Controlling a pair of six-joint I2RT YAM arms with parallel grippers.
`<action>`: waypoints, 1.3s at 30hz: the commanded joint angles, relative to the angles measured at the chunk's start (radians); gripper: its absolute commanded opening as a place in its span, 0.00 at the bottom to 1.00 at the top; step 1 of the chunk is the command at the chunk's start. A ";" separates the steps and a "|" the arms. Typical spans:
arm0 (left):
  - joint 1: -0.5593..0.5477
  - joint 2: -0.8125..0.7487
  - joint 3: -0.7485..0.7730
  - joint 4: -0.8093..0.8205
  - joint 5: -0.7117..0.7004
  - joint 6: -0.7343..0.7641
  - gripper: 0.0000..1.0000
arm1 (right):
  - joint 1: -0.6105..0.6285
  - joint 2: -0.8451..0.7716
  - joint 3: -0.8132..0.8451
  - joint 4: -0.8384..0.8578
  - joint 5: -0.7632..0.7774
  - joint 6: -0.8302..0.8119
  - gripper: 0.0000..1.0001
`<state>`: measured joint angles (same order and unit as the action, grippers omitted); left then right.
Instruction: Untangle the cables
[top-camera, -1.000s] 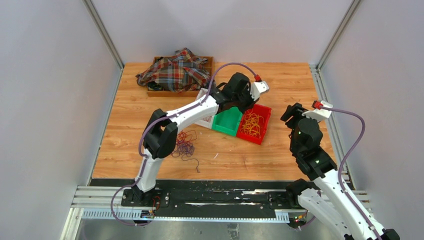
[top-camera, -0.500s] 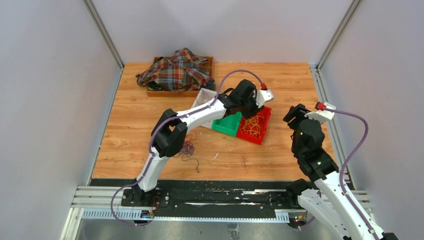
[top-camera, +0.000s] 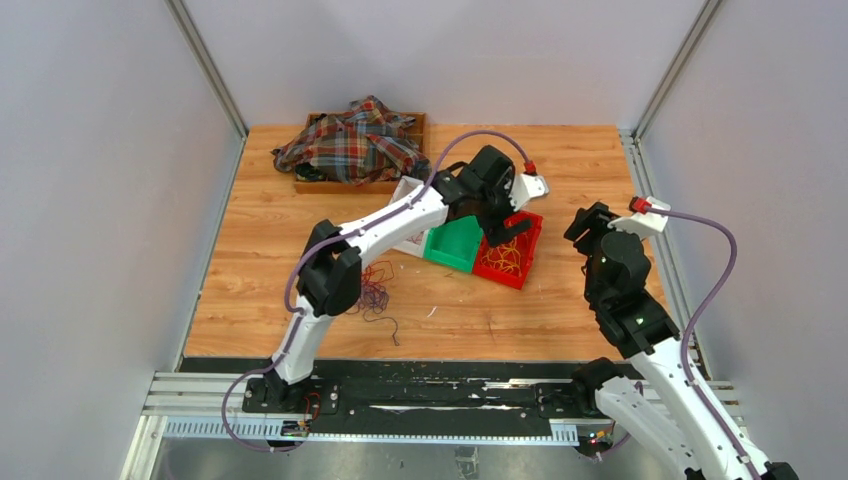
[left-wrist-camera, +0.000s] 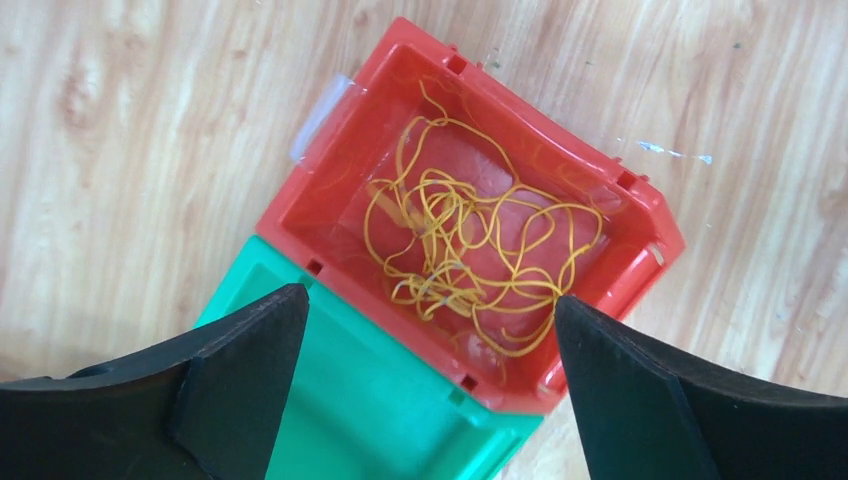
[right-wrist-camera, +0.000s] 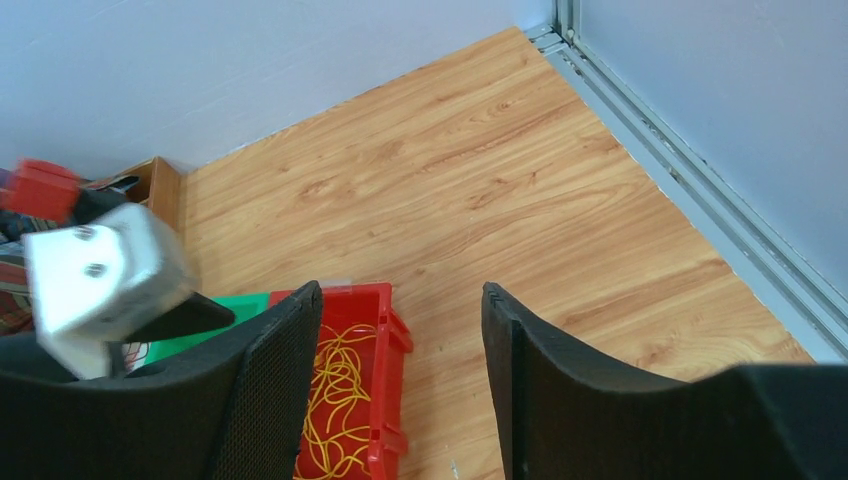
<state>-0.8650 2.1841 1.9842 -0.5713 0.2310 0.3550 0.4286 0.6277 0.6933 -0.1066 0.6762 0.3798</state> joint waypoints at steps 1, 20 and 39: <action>0.028 -0.149 0.061 -0.133 -0.001 0.048 0.98 | -0.016 0.013 0.041 -0.015 -0.026 0.018 0.59; 0.551 -0.796 -0.767 -0.292 0.158 0.178 0.97 | 0.180 0.361 0.090 0.142 -0.239 0.002 0.73; 0.758 -0.836 -1.005 -0.391 0.273 0.595 0.80 | 0.494 0.649 0.090 0.314 -0.307 0.042 0.68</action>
<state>-0.1375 1.3655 1.0061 -0.7837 0.4381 0.6632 0.8822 1.2270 0.7757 0.1307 0.4141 0.4088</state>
